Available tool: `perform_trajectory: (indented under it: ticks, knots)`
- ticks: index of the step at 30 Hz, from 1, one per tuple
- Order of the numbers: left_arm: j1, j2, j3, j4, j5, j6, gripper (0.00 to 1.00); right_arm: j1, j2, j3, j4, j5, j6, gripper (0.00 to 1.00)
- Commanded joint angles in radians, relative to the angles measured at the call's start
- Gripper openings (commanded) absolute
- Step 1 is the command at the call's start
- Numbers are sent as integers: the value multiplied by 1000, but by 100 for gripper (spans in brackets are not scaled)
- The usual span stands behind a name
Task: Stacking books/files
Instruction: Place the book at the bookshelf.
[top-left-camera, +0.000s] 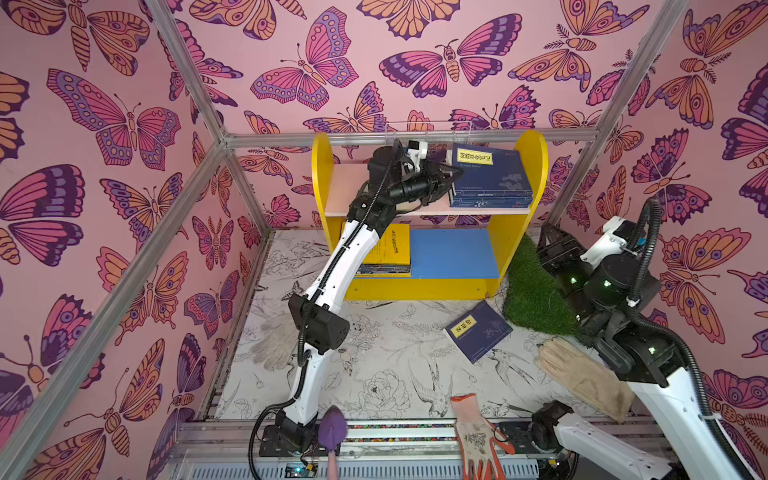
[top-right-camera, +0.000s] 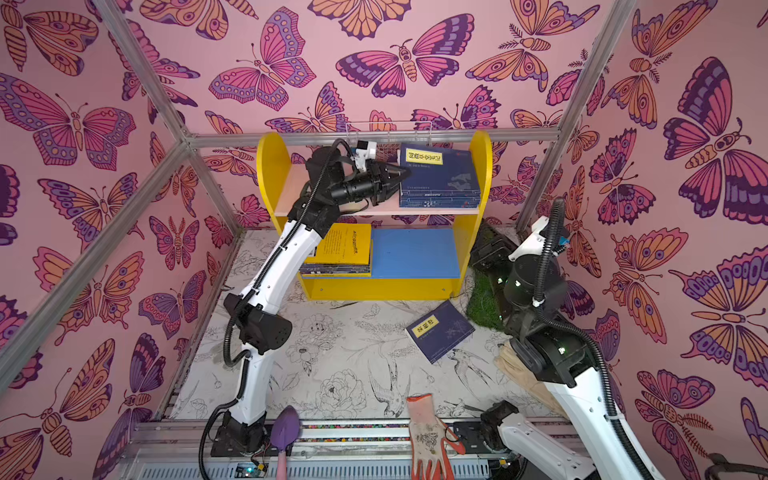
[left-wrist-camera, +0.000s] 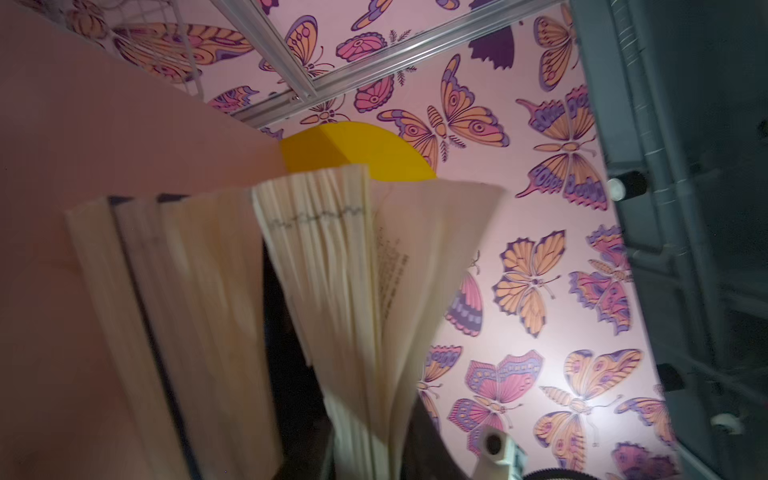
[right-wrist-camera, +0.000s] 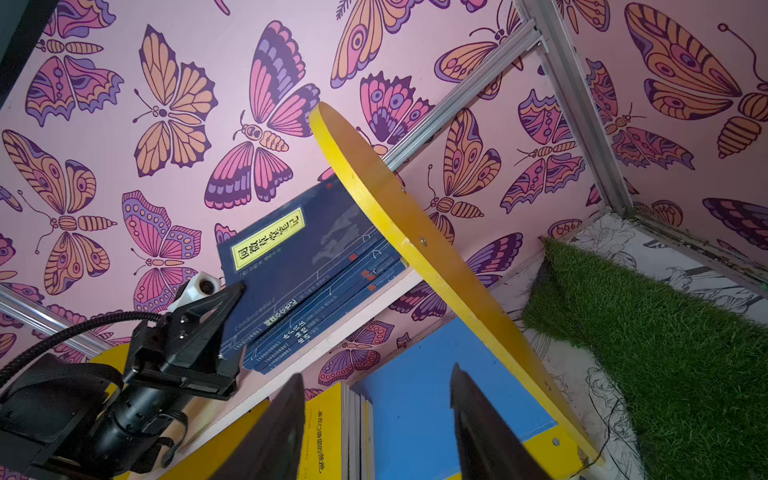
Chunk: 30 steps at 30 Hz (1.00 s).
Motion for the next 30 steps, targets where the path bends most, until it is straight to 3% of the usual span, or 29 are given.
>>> perform_trajectory:
  ticks: [1,7,11,17,23,30]
  knots:
    - [3,9,24,9,-34,-24,51,2,-9,-4,-7,8,1,57]
    - [4,2,23,-4,-54,-25,73,2,31,35,23,-88,-32,56]
    - [3,-29,21,-88,-88,25,84,2,131,151,2,-247,-102,56]
    - [-9,-53,-13,-175,-135,73,91,2,296,364,-78,-378,-164,53]
    - [-32,-27,6,-184,-161,79,93,0,476,609,-202,-390,-218,53]
    - [-59,36,69,-185,-176,63,95,0,586,703,-227,-483,-191,49]
